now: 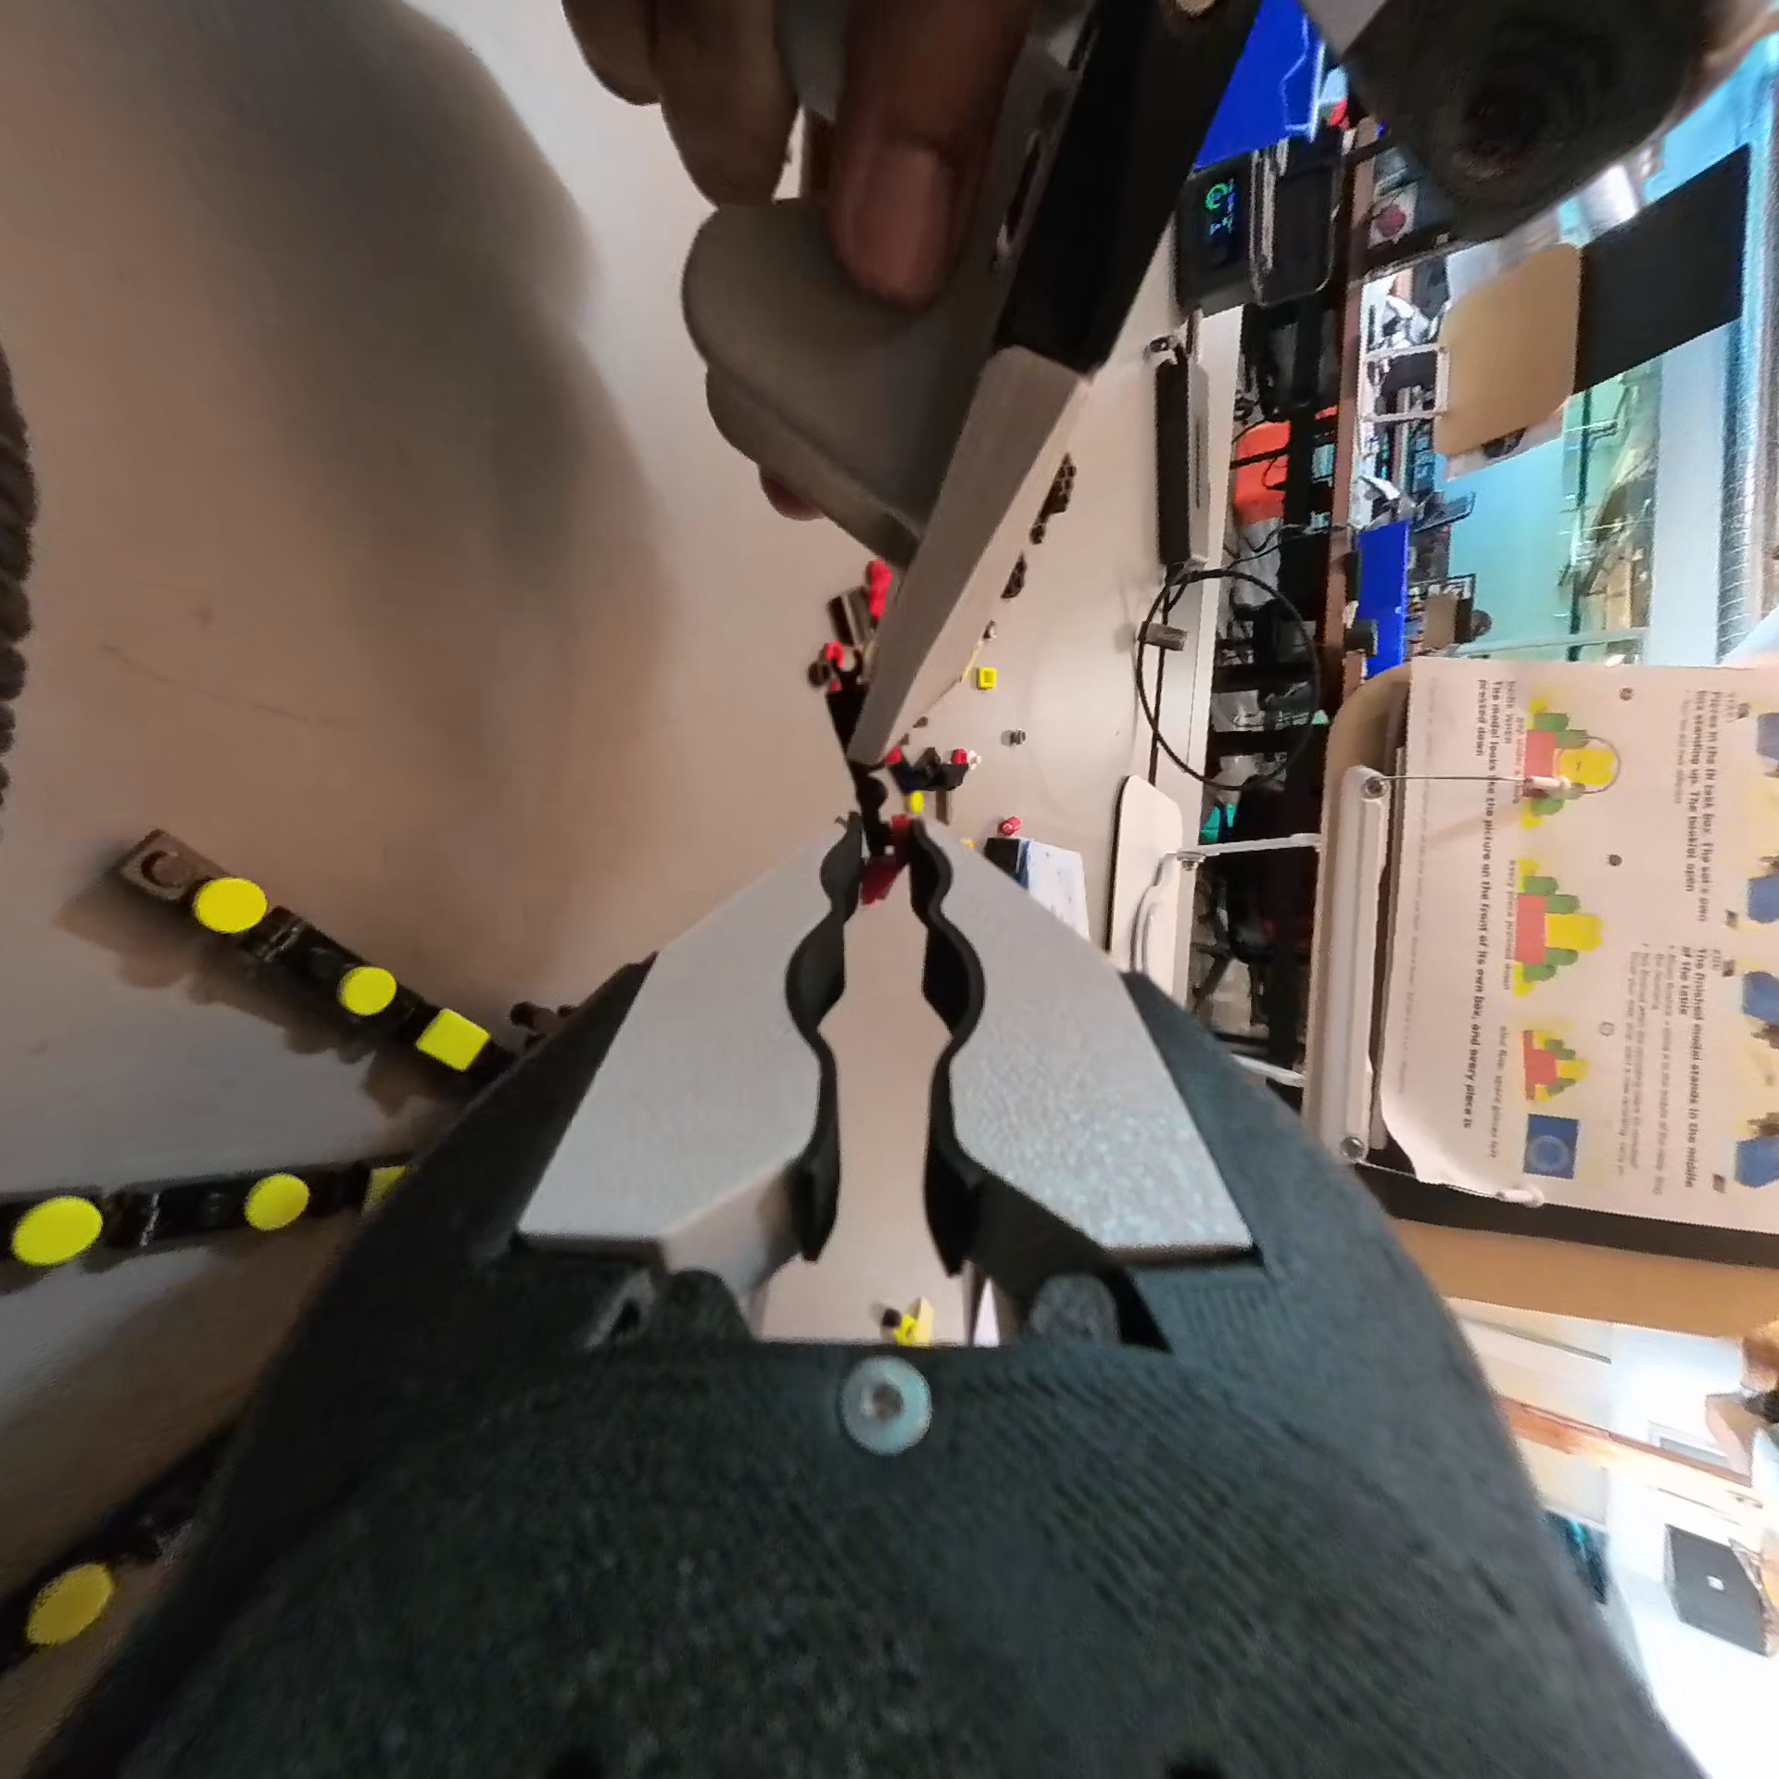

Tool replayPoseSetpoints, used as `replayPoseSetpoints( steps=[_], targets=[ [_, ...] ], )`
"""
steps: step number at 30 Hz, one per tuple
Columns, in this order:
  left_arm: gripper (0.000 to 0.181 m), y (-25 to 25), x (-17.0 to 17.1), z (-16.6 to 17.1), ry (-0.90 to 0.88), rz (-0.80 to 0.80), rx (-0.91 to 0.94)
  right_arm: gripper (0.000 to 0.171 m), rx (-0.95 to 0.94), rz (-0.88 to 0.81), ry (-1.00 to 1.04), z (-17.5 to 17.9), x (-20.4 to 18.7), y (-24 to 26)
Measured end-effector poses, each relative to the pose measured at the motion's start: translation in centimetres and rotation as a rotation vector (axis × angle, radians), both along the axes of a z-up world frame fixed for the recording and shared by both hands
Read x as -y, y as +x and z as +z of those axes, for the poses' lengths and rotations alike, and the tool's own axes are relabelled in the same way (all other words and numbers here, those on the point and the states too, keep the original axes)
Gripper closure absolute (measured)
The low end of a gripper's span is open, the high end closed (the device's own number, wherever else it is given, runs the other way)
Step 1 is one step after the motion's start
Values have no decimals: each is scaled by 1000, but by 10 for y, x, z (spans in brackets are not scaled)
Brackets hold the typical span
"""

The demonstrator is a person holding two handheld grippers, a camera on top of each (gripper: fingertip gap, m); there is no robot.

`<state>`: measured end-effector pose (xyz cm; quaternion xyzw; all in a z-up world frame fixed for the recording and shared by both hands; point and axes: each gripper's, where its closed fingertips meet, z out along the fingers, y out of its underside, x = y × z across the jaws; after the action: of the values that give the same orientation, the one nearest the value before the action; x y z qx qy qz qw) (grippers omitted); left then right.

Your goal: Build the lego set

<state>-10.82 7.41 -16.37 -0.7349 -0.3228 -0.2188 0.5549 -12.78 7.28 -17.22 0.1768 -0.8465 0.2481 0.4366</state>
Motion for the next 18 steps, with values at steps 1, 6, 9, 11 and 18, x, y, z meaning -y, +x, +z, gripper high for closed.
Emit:
replayPoseSetpoints(
  steps=[1, 6, 9, 11, 18],
  targets=[
    [177, -1, 1, 0, 6, 4, 10, 163, -2, 5, -7, 1, 0, 0],
    [177, -1, 1, 0, 18, 7, 28, 163, 11, 9, -28, 2, 0, 0],
    [177, -1, 1, 0, 17, 6, 29, 163, 17, 10, -28, 1, 0, 0],
    [177, 0, 0, 0, 16, 0, 28, 163, 19, 8, -21, 0, 0, -1],
    [177, 1, -1, -1, -12, 4, 3, 163, 18, 2, -1, -3, -1, -2]
  ],
)
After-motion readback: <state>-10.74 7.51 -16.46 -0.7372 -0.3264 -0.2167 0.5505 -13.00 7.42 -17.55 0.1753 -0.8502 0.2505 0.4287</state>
